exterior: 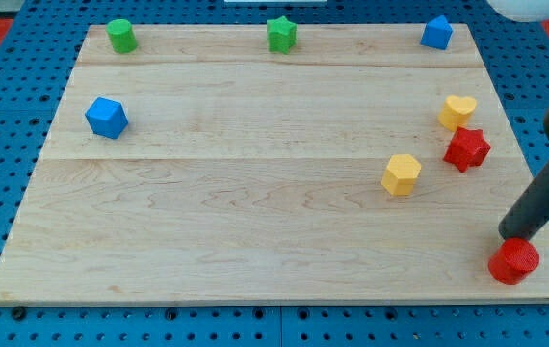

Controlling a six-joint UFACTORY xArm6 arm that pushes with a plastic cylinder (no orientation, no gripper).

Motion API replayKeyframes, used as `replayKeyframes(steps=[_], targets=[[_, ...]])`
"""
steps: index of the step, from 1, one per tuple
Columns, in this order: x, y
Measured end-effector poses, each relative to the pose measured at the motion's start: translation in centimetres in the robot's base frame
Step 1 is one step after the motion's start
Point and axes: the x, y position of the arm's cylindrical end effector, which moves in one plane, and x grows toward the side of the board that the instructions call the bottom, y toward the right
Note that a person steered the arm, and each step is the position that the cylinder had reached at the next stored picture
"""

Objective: Move the yellow hexagon below the red star

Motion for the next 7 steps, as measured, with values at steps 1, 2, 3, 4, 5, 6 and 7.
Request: replayKeyframes(steps=[1, 2, 3, 4, 5, 6, 7], targets=[[-0.3, -3.9], [-0.8, -10.3], [-5.6, -14.4], [-9.4, -16.0], [-11.5, -14.5], [-10.9, -13.3], [-8.5, -12.9]])
